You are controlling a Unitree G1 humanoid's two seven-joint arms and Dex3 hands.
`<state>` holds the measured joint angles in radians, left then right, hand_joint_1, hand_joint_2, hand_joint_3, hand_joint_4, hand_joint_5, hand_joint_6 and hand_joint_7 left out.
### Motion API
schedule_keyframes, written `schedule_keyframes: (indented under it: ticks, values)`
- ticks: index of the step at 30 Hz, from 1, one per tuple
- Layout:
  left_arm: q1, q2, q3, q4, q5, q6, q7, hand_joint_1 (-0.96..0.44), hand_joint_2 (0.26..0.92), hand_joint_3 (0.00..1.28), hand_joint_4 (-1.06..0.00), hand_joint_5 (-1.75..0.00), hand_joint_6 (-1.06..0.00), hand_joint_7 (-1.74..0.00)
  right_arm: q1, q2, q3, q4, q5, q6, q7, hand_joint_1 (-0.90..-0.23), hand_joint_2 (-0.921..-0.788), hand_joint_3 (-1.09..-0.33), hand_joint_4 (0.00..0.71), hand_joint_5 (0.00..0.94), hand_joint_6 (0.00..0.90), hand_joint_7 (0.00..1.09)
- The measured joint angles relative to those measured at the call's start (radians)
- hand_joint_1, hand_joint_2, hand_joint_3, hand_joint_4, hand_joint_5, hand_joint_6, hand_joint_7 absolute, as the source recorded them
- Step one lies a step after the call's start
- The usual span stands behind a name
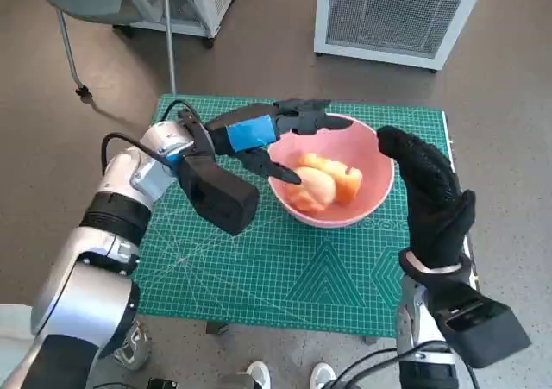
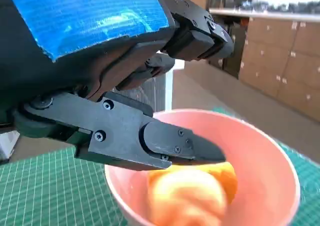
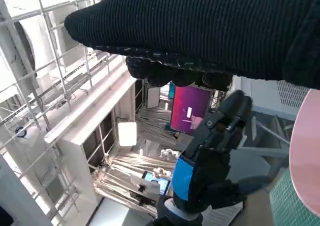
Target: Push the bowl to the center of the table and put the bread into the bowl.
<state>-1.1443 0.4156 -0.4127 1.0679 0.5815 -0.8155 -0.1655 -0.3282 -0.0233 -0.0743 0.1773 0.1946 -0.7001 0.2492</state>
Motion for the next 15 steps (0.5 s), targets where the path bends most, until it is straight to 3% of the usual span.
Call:
schedule_keyframes:
  ticks: [9,15]
  values:
    - [0.109,-0.002,0.156,-0.059,-0.264,-0.022,-0.111,-0.53,0.921,0.32,-0.13,-0.03,-0.3,-0.09,-0.022,-0.013,-0.012,-0.006,0.0,0.015,-0.011,-0.496,-0.921,-0.819,0.142,0.334,-0.001,0.67]
    - [0.179,-0.049,0.279,-0.098,-0.492,-0.003,-0.198,-0.56,0.921,0.39,-0.15,-0.03,-0.29,-0.08,-0.07,-0.035,-0.04,-0.007,0.001,0.039,-0.023,-0.523,-0.921,-0.782,0.161,0.276,-0.001,0.69]
